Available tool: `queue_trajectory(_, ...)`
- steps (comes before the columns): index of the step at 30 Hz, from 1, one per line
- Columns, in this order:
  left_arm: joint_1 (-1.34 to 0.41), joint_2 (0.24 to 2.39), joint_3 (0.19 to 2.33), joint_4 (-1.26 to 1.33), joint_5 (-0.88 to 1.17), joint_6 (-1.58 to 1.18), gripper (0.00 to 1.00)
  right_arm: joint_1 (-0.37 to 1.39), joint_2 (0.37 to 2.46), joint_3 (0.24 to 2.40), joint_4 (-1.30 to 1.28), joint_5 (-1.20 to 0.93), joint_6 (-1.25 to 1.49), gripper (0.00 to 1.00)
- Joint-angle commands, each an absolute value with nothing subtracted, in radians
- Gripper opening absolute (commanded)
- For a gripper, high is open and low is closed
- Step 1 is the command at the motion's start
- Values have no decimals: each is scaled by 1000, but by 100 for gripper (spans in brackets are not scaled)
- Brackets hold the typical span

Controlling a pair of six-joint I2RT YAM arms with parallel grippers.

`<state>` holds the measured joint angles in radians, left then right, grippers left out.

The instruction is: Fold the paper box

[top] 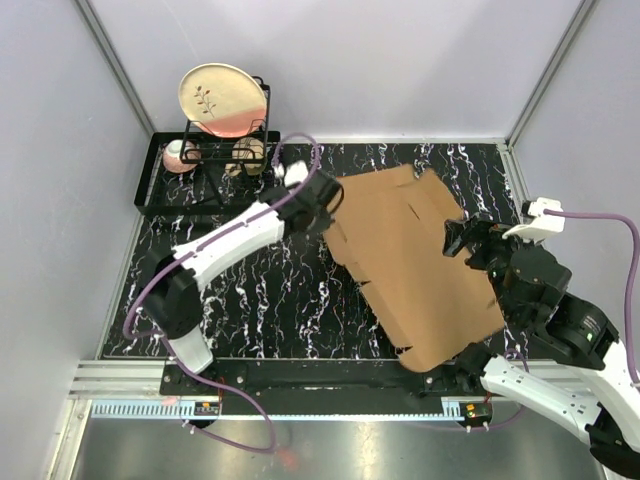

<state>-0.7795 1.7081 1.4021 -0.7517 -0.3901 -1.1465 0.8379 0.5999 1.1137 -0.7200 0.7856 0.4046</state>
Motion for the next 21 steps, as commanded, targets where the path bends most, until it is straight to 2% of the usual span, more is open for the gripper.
queue_trajectory(1, -720, 1667, 1768, -778, -286, -668, 0, 838, 597, 1184, -710, 811, 360, 100)
queue_trajectory(4, -666, 1681, 1914, -801, -218, -550, 0, 838, 601, 1201, -713, 799, 362, 100)
queue_trajectory(10, -569, 1704, 2054, -808, 122, -422, 0, 836, 601, 1223, -722, 782, 368, 100)
queue_trajectory(11, -551, 1707, 2045, -798, 282, -422, 0, 838, 600, 1229, -727, 779, 367, 100)
queue_trajectory(15, -476, 1689, 1883, -669, 690, -426, 0, 839, 591, 1235, -732, 772, 364, 100)
queue_trajectory(18, -463, 1652, 1732, -566, 824, -419, 0, 838, 588, 1232, -736, 770, 359, 100)
queue_trajectory(21, -437, 1670, 1704, -635, 764, -364, 0, 838, 584, 1220, -744, 769, 368, 100)
